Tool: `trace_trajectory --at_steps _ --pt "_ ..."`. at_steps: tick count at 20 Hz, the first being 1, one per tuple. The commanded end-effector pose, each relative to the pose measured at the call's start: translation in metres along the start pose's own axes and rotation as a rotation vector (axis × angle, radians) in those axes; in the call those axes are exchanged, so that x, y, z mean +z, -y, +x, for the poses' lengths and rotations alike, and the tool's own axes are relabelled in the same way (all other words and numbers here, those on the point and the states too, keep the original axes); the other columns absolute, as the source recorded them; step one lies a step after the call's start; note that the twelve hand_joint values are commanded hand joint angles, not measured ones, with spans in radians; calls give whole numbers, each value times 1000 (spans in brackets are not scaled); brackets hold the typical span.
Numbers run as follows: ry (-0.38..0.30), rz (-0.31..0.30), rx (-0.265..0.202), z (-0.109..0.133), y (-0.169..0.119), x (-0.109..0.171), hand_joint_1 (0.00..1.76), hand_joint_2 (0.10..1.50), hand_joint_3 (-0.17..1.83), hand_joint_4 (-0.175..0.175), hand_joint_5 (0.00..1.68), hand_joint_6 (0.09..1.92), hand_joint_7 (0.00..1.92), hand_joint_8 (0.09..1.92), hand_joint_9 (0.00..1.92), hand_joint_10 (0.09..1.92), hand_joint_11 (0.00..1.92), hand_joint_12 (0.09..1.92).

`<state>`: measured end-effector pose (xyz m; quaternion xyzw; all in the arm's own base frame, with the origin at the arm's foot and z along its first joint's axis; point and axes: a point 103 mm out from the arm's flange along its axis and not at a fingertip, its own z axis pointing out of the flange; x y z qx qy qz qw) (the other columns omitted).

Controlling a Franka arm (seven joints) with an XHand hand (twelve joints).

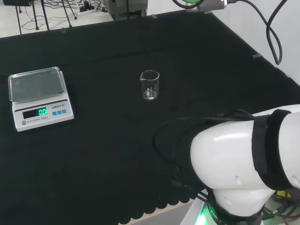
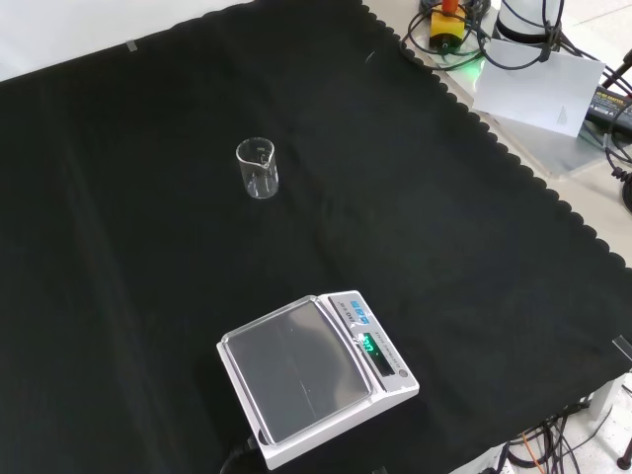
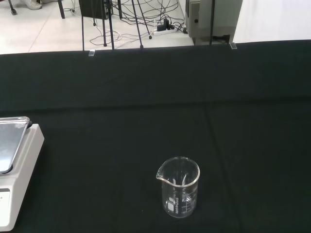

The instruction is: Pick up the beaker.

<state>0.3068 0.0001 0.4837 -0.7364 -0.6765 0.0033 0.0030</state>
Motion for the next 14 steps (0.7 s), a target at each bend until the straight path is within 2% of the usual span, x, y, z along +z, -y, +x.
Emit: trace_trajectory --at_steps 1,4,8,14 --pt "18 -11 -7 0 -1 0 677 856 -90 15 39 87 68 480 36 907 0 1202" --pt "18 -15 -17 -3 -5 2 668 870 -84 9 48 87 37 625 47 887 0 1150" --pt "2 -13 -24 -7 -12 9 668 872 -84 9 46 87 27 650 49 885 0 1145" --pt "-27 31 -23 -15 -30 34 671 872 -84 9 42 87 11 671 49 886 0 1124"
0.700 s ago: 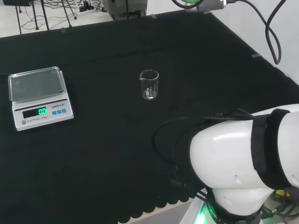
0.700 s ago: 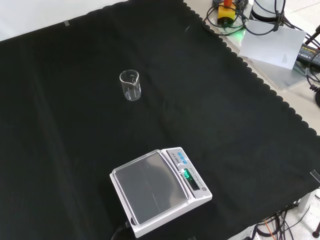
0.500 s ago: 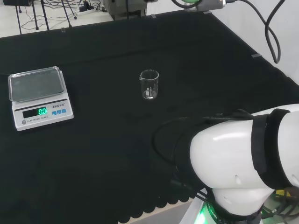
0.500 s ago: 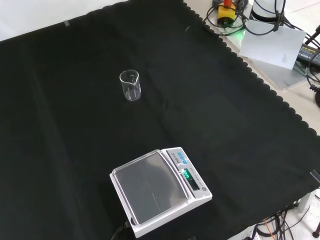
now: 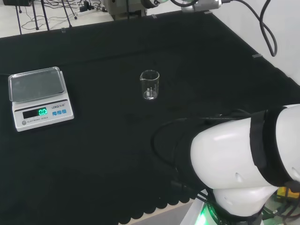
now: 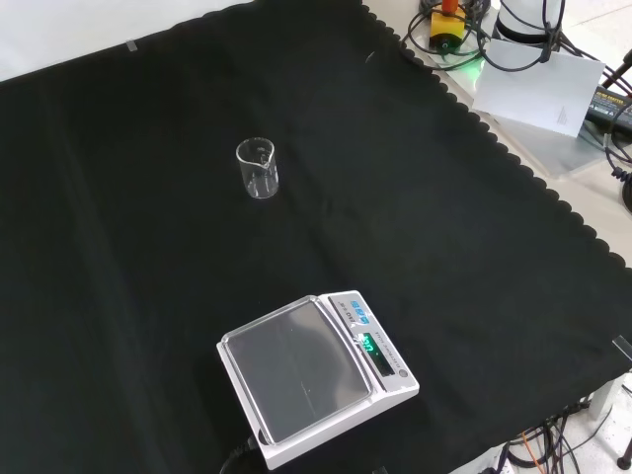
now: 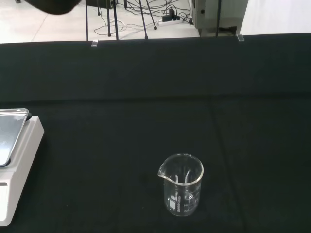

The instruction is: Pick up the beaker.

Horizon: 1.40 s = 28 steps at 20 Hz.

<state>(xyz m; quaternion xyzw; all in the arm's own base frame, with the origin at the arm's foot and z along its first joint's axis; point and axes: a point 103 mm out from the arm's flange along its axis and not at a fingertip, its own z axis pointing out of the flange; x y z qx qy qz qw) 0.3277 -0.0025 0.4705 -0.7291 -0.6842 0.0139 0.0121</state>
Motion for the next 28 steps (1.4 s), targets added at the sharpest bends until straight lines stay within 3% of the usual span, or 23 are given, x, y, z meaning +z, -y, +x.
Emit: trace_trajectory --at_steps 1,14,18,21,24,28 --pt "-34 13 -4 -16 -13 27 671 872 -84 9 40 87 10 672 49 886 0 1122" --pt "-61 127 -55 -15 -83 107 675 873 -85 12 13 87 0 614 47 885 0 1097" --pt "-69 150 -74 -12 -100 130 676 874 -86 13 0 87 0 540 35 883 0 1069" --pt "-78 169 -83 -10 -110 150 679 872 -86 20 0 87 0 346 24 879 0 1056" --pt "-124 113 -109 -11 -115 173 687 869 -86 27 0 87 10 233 13 879 0 1071" --pt "-131 116 -116 -8 -121 207 725 854 -94 26 0 87 0 379 22 896 0 1159"
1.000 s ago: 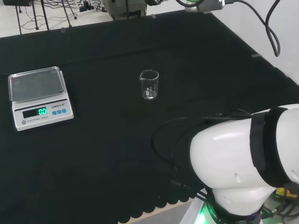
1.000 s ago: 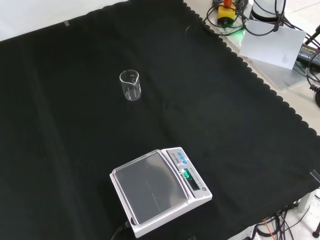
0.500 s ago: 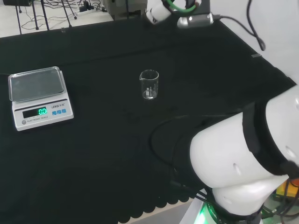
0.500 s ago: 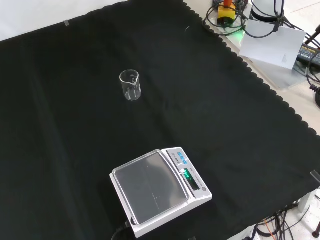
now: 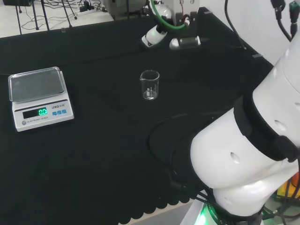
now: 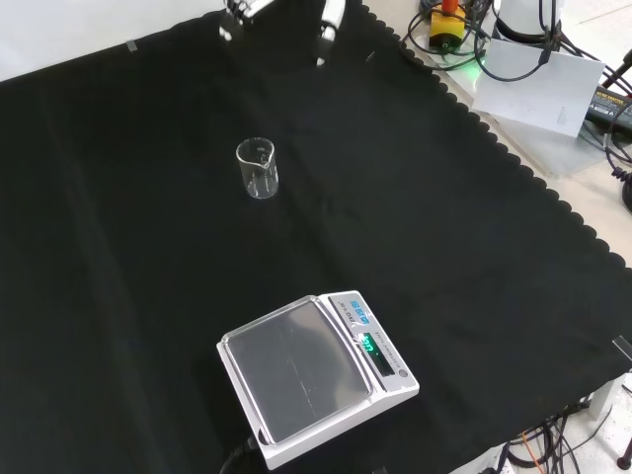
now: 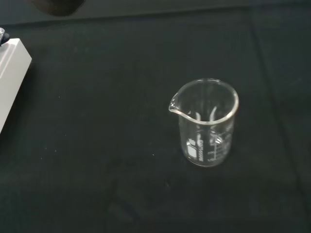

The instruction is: Pick up the beaker.

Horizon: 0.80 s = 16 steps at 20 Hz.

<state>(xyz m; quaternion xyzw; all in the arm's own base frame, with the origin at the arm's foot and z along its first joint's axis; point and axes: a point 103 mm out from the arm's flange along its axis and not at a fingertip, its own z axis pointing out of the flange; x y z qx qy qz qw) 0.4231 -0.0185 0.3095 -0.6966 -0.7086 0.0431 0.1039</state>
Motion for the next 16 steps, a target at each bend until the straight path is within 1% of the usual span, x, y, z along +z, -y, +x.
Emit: trace_trajectory --at_steps 1,4,6,10,14,16 --pt "-48 -50 -39 -5 -31 53 725 852 -95 26 0 87 0 384 19 896 0 1143" --pt "-66 -29 -41 -5 -40 72 710 844 -99 28 0 87 0 327 3 876 0 1051" --pt "-72 -8 -40 -4 -46 83 700 841 -100 29 0 87 0 305 0 862 0 1021" --pt "-82 33 -35 -8 -62 106 690 840 -100 30 0 87 0 298 0 832 0 997" --pt "-100 57 -21 -15 -75 128 687 839 -99 31 0 87 0 301 0 819 0 991" --pt "-106 89 -14 -18 -80 137 687 839 -99 32 0 87 0 300 0 817 0 990"
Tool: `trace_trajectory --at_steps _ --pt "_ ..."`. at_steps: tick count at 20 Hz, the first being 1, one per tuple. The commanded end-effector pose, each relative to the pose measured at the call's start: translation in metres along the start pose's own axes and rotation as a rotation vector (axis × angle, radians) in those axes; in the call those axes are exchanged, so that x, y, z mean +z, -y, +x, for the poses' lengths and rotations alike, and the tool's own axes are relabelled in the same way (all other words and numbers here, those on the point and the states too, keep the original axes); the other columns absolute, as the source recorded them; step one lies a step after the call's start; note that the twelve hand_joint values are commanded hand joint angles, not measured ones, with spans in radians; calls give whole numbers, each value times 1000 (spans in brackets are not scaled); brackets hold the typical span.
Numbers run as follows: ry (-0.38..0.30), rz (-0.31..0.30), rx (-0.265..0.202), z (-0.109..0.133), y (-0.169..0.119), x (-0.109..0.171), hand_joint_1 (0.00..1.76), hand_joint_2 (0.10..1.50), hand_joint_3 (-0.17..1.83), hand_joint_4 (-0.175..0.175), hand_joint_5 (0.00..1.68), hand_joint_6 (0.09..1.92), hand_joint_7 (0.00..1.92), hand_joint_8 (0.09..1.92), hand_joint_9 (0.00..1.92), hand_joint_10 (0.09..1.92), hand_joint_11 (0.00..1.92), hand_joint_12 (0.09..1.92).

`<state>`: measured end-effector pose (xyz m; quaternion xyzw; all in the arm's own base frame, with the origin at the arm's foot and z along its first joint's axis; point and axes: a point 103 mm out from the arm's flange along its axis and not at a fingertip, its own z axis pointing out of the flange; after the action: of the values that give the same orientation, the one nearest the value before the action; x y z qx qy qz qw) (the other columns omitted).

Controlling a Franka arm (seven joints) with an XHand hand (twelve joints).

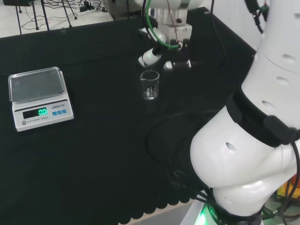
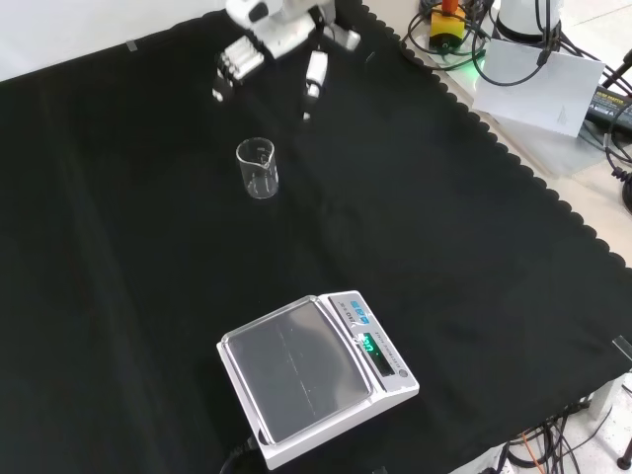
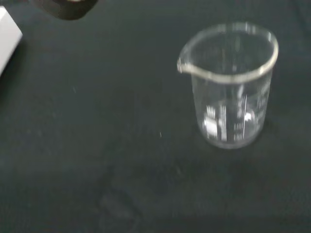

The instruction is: Pick up the beaker.

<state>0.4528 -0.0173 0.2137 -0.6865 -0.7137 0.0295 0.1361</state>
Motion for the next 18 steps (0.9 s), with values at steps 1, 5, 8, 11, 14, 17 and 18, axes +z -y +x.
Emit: trace_trajectory --at_steps 1,5,8,11,14,17,18 --pt "-50 70 17 -16 -35 52 687 839 -98 33 0 87 0 292 0 812 0 988" --pt "-50 86 18 -19 -43 65 688 837 -96 35 0 87 0 250 0 777 0 969" --pt "-53 100 19 -22 -51 74 687 836 -94 36 0 87 0 236 0 760 0 954" --pt "-55 116 24 -26 -57 84 686 836 -93 37 0 87 0 234 0 754 0 950" --pt "-53 126 34 -32 -61 89 685 836 -93 38 0 87 0 233 0 751 0 947" --pt "-46 139 40 -36 -64 94 685 836 -92 38 0 87 0 232 0 747 0 943" --pt "-44 142 41 -37 -64 96 684 836 -92 38 0 87 0 232 0 745 0 942"
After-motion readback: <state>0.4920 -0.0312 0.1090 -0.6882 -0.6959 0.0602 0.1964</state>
